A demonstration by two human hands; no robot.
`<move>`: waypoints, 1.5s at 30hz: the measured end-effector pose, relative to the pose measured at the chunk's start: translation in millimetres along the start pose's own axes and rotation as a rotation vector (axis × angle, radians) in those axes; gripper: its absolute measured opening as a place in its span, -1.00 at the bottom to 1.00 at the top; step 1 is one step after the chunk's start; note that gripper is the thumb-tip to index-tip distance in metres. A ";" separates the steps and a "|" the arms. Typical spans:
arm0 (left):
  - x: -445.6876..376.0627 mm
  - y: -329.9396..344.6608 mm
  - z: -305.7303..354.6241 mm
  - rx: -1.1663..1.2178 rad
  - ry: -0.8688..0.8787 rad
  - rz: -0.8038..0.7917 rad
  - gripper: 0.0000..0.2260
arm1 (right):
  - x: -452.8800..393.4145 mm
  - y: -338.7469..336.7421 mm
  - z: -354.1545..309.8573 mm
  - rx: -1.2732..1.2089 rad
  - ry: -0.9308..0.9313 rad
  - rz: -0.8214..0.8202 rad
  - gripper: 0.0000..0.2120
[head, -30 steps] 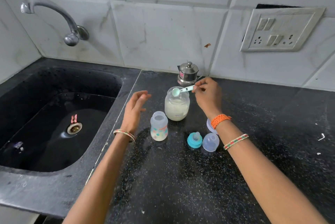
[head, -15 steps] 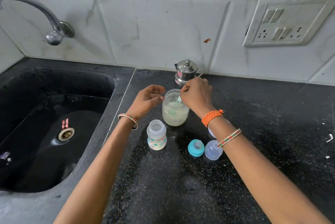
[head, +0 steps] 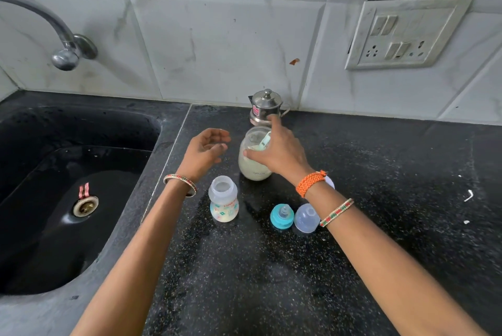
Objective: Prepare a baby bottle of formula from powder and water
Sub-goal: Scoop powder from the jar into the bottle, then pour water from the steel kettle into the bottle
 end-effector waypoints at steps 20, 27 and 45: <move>42.9 85.6 99.3 -0.199 0.478 -0.177 -0.76 | 72.7 -116.9 95.7 0.395 0.528 -0.025 -0.26; 59.4 96.8 84.2 -0.242 0.447 -0.272 -0.75 | 93.9 -102.8 86.0 0.452 0.529 -0.161 -0.25; -26.7 28.7 104.7 -0.287 0.330 -0.032 -0.80 | -46.9 -58.4 34.8 -0.134 0.051 0.225 -0.68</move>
Point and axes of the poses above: each hand's wrist, its own x-axis away from the middle knuckle, its own y-axis out of the palm, z = x × y, the point moved 2 cm from there along -x, towards the middle knuckle, and after that the axes turned 2 degrees about -y, right-handed, at the moved point
